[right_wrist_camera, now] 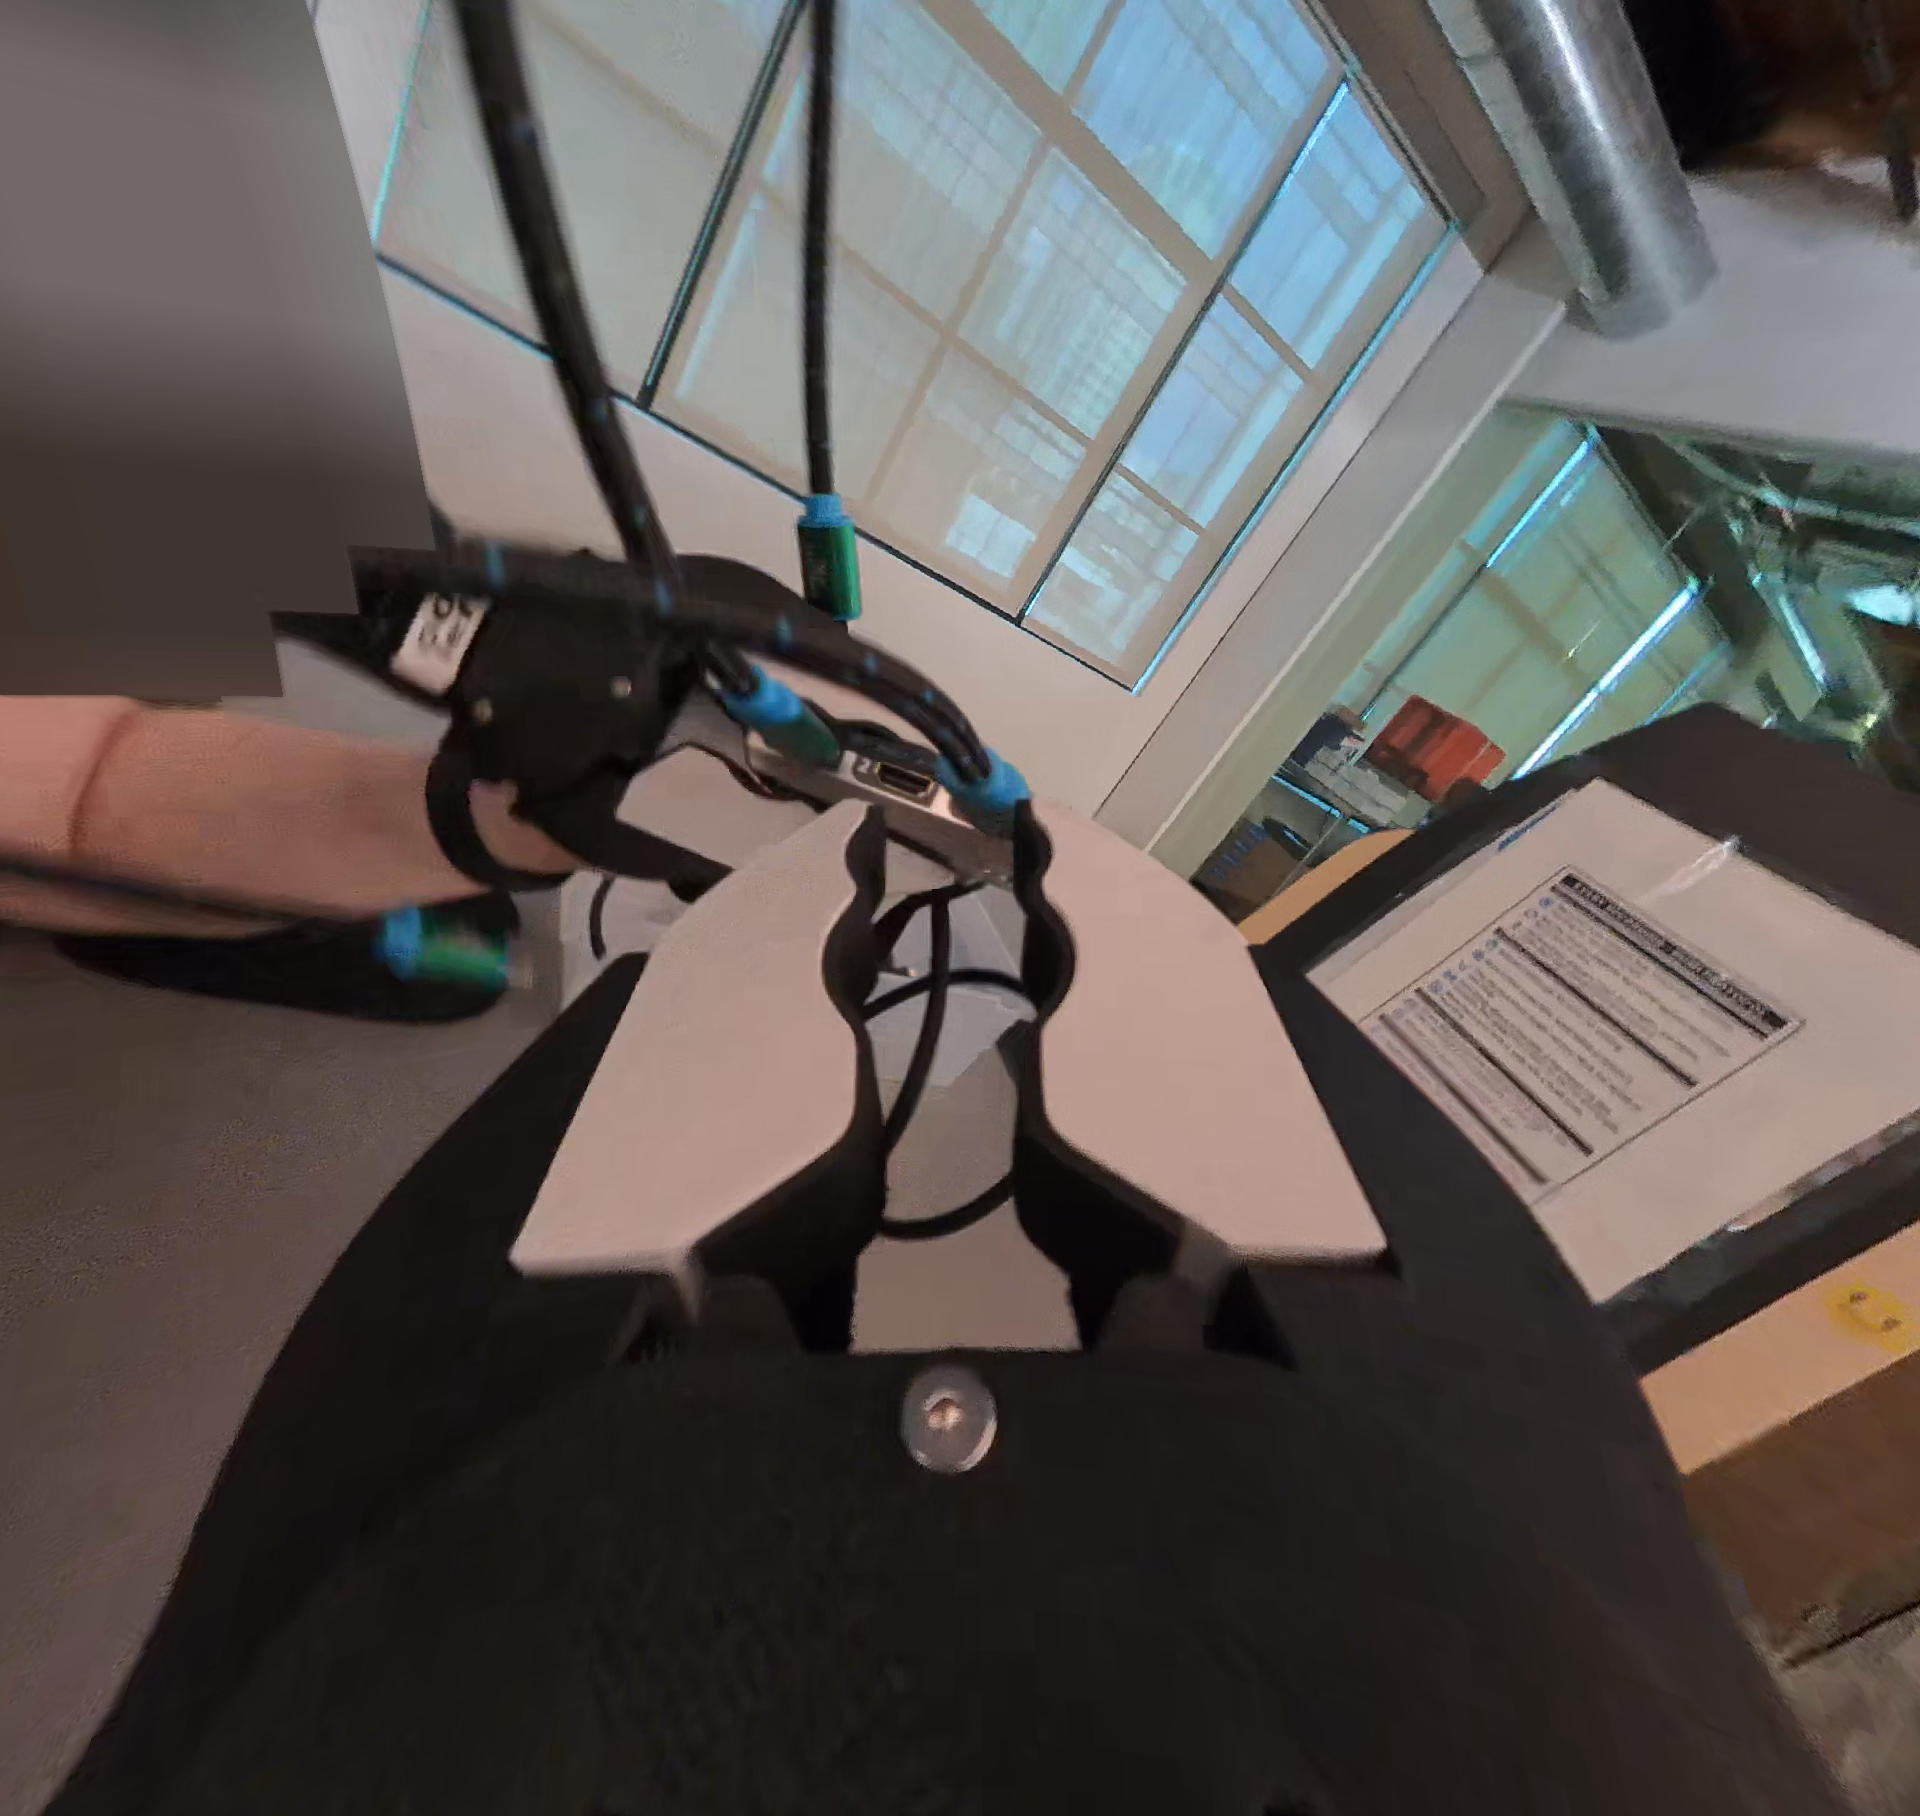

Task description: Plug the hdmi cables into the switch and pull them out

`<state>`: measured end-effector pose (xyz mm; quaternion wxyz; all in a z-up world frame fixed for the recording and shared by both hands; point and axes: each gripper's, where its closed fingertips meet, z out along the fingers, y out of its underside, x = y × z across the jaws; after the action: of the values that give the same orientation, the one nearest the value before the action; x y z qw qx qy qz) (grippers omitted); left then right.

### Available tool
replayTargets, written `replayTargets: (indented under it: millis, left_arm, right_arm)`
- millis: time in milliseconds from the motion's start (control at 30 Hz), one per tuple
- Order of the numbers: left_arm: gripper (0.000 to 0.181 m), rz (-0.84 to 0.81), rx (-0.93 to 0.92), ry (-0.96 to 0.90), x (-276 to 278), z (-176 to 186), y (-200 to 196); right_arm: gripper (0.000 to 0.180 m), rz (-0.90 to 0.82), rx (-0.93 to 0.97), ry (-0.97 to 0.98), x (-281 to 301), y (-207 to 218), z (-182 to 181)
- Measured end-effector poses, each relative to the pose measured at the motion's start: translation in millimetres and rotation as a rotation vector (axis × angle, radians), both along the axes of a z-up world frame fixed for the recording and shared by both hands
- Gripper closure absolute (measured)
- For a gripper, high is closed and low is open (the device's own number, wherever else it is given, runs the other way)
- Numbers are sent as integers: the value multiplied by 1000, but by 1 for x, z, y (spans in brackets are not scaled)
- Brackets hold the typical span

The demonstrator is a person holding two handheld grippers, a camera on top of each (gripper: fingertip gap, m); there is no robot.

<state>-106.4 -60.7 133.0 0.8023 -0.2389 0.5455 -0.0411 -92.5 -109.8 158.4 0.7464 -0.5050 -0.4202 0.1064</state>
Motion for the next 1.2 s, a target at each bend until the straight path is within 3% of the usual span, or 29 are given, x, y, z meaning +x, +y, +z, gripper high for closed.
replayTargets:
  millis: [133, 267, 433, 600, 700, 833, 933, 1033, 1200]
  left_arm:
    - [160, -275, -124, 85, 9, -15, -25]
    - [159, -483, -219, 174, 12, -26, -51]
    - [159, -690, -440, 265, 11, -34, -69]
    - [154, -659, -668, 333, 9, -38, -44]
    - [161, -639, -779, 392, 9, -46, -33]
    - [162, -631, -833, 415, 18, -56, -29]
    - [162, -650, -856, 405, 24, -58, -33]
    - [162, -642, -872, 457, 24, -64, -35]
    - [160, -638, -883, 481, 11, -62, -28]
  right_arm:
    - [144, -8, 97, -102, 13, 1, -14]
    - [133, 46, 47, -215, 8, 8, -45]
    - [158, 258, -11, -214, -13, -7, -58]
    - [159, 270, -139, -137, -4, 9, -65]
    - [159, 281, -183, -72, 5, 15, -65]
    - [159, 307, -260, 8, 10, 16, -62]
    - [151, 264, -322, -91, 5, 20, -78]
    - [157, 206, -328, -200, -1, 26, -91]
    - [157, 216, -296, -203, -4, 24, -85]
